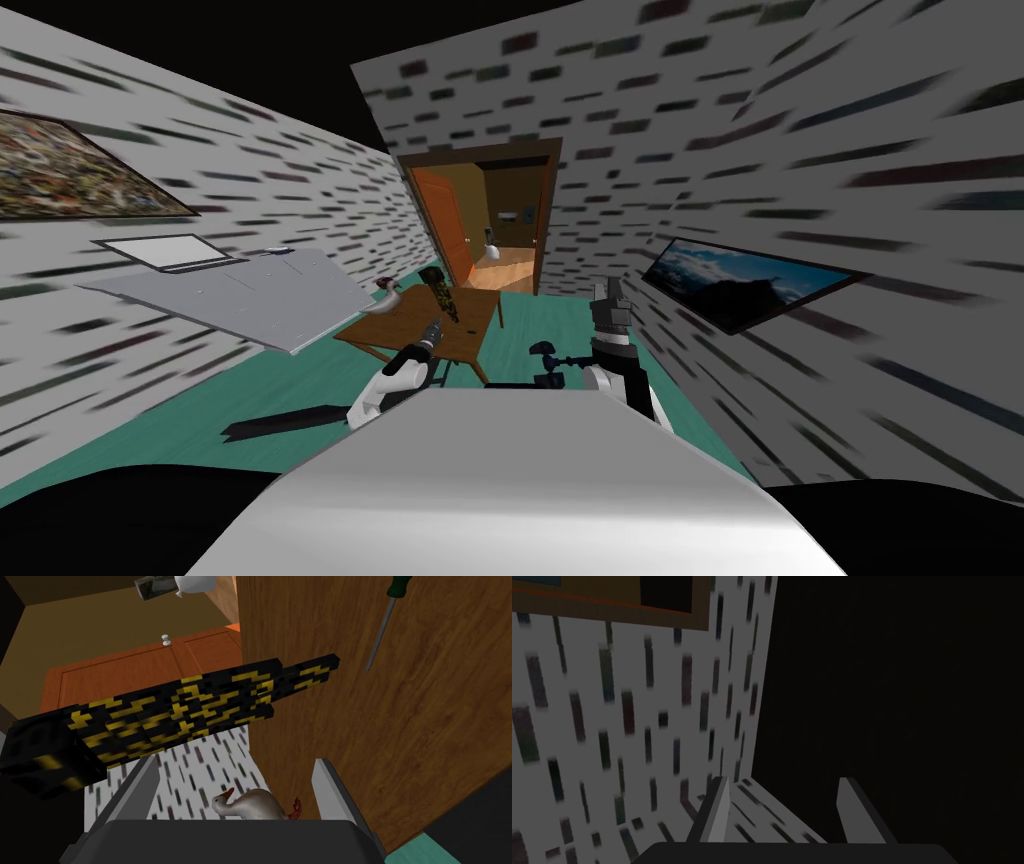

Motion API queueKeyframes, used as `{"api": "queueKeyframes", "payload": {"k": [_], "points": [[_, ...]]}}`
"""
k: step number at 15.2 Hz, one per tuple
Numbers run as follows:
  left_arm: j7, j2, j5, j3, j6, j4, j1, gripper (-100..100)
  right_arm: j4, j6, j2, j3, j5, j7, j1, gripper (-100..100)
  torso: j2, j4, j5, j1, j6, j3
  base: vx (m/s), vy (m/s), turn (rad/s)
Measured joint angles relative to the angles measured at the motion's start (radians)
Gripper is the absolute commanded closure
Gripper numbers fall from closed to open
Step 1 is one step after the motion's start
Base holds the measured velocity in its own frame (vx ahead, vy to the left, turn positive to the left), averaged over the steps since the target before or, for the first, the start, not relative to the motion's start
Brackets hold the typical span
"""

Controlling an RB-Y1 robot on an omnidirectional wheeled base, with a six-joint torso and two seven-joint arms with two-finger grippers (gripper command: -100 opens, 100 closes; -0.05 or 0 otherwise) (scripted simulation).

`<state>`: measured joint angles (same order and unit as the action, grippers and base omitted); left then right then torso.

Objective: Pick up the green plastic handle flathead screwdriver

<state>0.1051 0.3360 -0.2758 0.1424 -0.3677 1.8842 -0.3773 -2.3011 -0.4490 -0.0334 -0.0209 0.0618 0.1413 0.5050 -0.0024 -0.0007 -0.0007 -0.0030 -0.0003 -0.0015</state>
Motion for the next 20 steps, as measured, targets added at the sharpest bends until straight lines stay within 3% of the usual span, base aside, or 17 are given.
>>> {"api": "queueKeyframes", "payload": {"k": [20], "points": [[0.055,0.057,-0.098,0.039,-0.379,-0.21,0.043,-100,0.0,0.0,0.0,0.0,0.0,0.0,0.0,0,-0.002,0.0,0.0,0.002,0.0,-0.001,0.084,-0.022,-0.074]]}}
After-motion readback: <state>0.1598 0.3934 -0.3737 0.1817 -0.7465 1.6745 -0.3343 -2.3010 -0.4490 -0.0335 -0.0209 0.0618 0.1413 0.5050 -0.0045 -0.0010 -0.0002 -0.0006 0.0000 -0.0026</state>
